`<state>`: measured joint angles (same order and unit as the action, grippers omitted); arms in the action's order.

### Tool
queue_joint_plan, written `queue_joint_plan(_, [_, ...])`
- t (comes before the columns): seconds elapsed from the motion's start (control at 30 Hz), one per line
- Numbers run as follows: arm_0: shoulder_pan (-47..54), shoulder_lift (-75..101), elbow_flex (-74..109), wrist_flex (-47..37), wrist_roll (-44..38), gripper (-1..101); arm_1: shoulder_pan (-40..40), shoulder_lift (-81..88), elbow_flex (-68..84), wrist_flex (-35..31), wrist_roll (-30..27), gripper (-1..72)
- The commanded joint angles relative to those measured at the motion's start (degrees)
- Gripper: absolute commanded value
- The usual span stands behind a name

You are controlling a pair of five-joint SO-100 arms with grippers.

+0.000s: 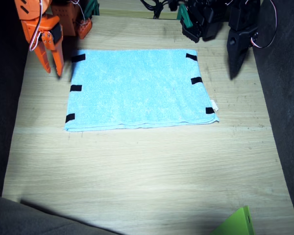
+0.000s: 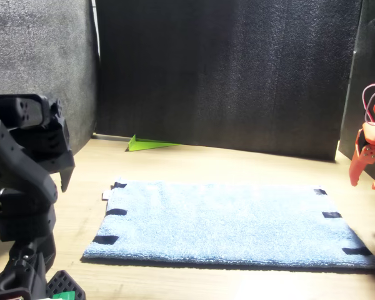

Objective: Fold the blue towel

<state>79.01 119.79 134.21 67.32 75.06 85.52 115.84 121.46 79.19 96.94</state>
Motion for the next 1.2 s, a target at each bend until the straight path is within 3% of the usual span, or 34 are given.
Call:
queue_joint_plan(0.0, [0.2,0.7,-0.4,-0.2,-0.5,11,-2.2,1.8,1.1,-0.7,-1.0,19.1])
queue_joint_plan(0.23, [-1.3,-0.1,-0.8,-1.1,-2.0,10,2.5,-13.2,-6.3,0.4,6.2,19.4])
queue_joint_plan(0.5, [-1.7,0.5,-0.4,-1.6,-2.4,9,5.6,-24.3,-23.4,11.7,14.9,17.9])
queue_joint_plan(0.73, [-1.1,3.6,1.7,-2.0,-2.4,10,9.1,-26.7,-24.8,13.2,15.2,17.1])
queue_joint_plan(1.0, [-0.6,4.1,2.4,-2.6,-2.2,11,12.7,-12.5,-8.5,-2.1,9.2,17.4])
queue_joint_plan(1.17, [-0.4,4.0,2.5,-2.8,-2.4,12,13.4,-11.6,1.2,-13.5,8.4,17.7])
